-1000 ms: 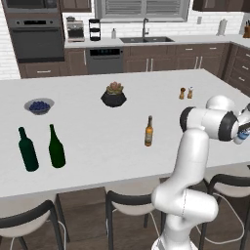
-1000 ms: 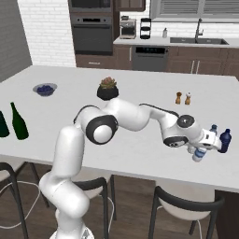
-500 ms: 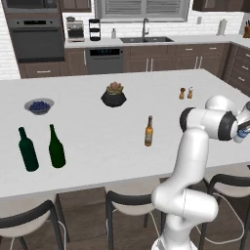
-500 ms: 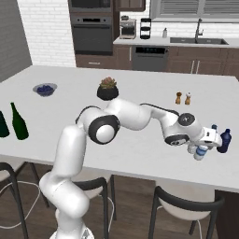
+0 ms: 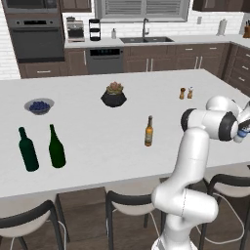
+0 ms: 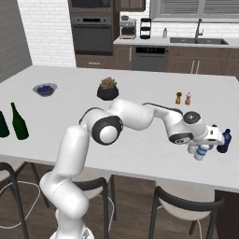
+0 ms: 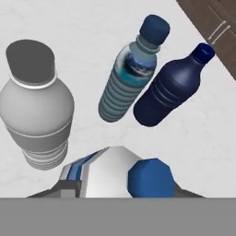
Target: Move the plastic bottles in the middle to the plastics group, and the glass bottles in the middle to the glass group.
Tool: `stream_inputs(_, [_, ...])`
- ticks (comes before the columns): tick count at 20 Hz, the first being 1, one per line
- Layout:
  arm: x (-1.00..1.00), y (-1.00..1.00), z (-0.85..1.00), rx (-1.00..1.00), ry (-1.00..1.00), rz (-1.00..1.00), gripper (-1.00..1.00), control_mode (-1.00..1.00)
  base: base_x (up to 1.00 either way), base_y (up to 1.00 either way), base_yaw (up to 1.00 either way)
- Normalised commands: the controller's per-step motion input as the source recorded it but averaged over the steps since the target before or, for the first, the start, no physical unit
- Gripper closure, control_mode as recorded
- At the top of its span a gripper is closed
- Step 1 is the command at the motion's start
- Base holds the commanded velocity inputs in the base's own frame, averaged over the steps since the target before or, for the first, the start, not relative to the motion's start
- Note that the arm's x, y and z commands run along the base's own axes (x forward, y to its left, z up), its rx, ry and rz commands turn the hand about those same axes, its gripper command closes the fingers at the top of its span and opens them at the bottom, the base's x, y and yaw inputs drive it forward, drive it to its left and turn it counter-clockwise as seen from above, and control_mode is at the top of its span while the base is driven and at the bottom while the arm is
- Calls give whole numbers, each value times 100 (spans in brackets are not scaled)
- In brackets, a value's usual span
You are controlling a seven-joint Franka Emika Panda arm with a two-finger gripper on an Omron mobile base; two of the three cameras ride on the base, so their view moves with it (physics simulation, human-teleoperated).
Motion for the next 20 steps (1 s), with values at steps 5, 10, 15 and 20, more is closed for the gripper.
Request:
stream_inputs(5, [3,11,-40,0,3,6,100,-100,0,0,0])
stream_inputs(10, [0,17,-40,0,2,5,100,-100,0,0,0])
stream_inputs(15, [-1,22,-41,0,2,3,100,-100,0,0,0])
stream_inputs(20, [-4,23,-37,0,2,1,100,-100,0,0,0])
